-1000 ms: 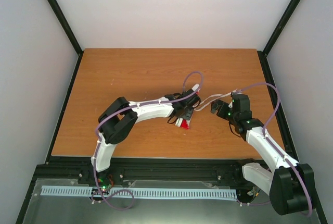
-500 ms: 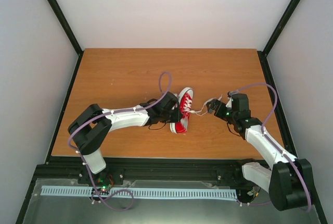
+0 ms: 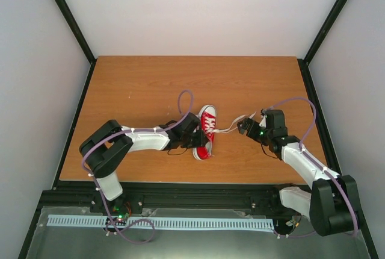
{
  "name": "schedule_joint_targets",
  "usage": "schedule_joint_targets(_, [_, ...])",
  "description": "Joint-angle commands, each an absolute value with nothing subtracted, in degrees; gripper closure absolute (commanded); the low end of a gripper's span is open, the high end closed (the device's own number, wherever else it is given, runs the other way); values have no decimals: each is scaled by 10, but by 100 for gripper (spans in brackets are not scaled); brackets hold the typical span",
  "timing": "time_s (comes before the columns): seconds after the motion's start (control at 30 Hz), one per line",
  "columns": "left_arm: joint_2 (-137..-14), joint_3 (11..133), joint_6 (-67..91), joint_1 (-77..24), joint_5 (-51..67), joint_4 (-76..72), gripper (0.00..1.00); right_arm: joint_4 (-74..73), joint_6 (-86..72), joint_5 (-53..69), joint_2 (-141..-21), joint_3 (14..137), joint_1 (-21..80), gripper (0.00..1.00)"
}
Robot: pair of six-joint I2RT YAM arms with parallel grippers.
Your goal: Tie the shoes
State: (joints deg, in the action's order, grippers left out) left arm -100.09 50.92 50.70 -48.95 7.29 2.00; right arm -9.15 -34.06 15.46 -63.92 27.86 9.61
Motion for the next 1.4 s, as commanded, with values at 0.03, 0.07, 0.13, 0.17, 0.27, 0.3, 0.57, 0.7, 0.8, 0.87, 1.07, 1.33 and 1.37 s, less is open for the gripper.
schedule_joint_targets(0.03, [-967,485,491,-481,47,29,51,-74,-331,173,-651,288,94,0])
schedule_joint_targets(0.07, [-961,483,486,-480,38,39,49,-74,-330,172,-651,288,94,0])
schedule_joint_targets(0.13, [-947,483,473,-481,18,61,46,-74,-328,171,-652,289,94,0])
schedule_joint_targets(0.17, [-938,482,464,-481,6,74,43,-76,-325,169,-653,291,94,0])
schedule_joint_targets(0.27, [-903,472,446,-481,-33,110,35,-106,-304,150,-654,312,95,0])
schedule_joint_targets(0.3, [-882,466,441,-481,-50,121,31,-118,-297,139,-653,320,95,0])
schedule_joint_targets(0.57, [-687,500,342,-456,-108,248,0,-166,-271,116,-679,403,119,2])
schedule_joint_targets(0.7, [-651,583,282,-348,44,319,0,-139,-304,120,-737,427,147,7])
schedule_joint_targets(0.8, [-642,642,251,-266,136,359,0,-133,-326,117,-794,457,164,12])
schedule_joint_targets(0.87, [-636,669,238,-214,194,377,0,-124,-337,119,-825,471,176,14])
schedule_joint_targets(1.07, [-610,692,183,-150,120,432,0,-105,-363,89,-896,495,195,21])
schedule_joint_targets(1.33, [-573,663,128,-150,-22,440,0,-105,-366,48,-969,530,196,33])
schedule_joint_targets(1.37, [-572,659,127,-150,-27,436,0,-105,-365,41,-974,533,197,34])
